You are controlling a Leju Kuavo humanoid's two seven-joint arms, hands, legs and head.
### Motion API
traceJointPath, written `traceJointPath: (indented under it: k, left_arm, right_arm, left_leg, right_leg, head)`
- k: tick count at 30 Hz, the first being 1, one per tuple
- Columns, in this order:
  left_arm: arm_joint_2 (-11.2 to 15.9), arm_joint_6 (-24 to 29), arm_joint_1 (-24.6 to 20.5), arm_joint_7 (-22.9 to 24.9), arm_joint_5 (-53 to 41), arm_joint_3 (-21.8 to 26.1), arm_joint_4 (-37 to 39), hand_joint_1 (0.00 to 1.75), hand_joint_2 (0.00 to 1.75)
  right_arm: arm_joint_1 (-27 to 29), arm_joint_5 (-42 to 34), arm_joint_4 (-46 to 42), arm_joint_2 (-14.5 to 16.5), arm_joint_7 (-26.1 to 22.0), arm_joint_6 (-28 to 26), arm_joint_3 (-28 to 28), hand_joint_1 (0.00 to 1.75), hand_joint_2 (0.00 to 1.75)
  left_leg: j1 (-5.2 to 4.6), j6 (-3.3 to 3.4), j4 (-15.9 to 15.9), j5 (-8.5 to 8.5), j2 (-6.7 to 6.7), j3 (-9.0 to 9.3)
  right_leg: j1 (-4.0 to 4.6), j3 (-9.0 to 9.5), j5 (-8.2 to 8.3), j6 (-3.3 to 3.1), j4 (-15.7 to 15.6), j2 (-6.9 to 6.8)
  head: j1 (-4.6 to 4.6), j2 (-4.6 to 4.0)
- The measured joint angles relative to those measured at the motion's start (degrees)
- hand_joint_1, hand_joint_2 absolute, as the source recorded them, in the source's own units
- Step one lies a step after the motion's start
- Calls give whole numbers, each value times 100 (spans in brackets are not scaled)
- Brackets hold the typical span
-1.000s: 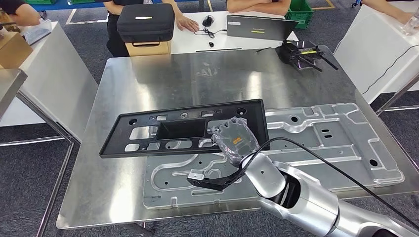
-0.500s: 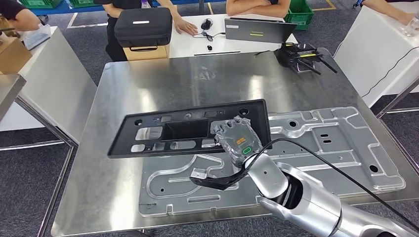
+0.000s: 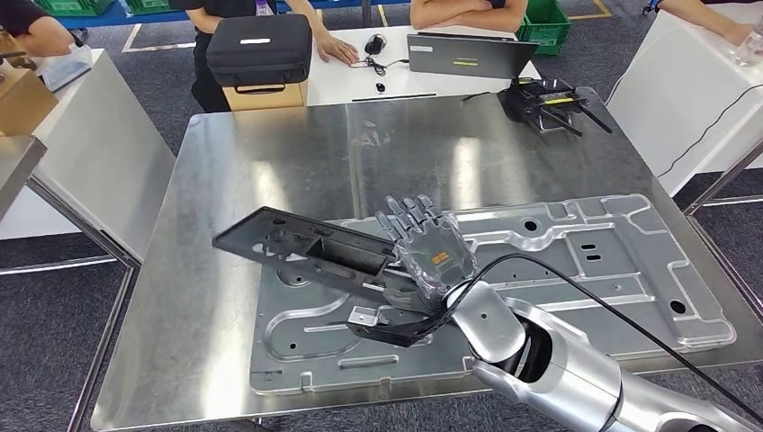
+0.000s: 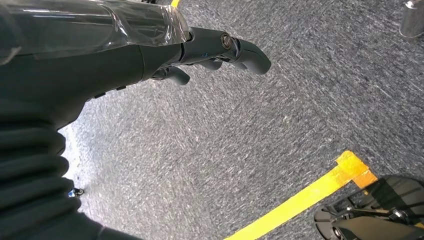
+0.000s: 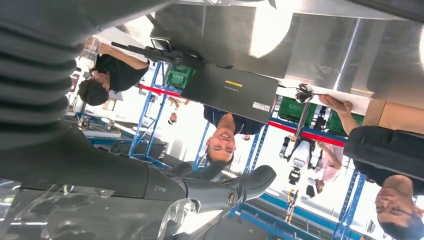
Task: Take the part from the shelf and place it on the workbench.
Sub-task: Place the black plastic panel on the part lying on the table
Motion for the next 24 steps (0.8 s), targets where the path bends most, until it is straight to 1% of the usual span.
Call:
traceJointPath:
  k: [14,22,24]
  left_arm:
    - [0,-52,0,-2,60,2,0,0,0]
    - [0,-96,-2,-136,60,3,0,0,0]
    - [0,-100,-3,-136,60,3,0,0,0]
  right_arm:
    - [18,6,-4,0,9,0,-10,0,0]
    - [78,14,-6,0,20,-4,-91,0,0]
    - [94,27,-7,0,20,-4,-101,0,0]
  left_leg:
    - [-5,-2,1,1,0,1]
    - [-4,-2,1,1,0,2]
    - [-19,20,21,-9,0,-3]
  right_leg:
    - [-15,0,3,-2,0,-1]
    - [-14,0,4,-3,0,-1]
    - [-26,2,11,9,-6,-3]
  head:
    - [0,0]
    - [0,0]
    - [-1,0]
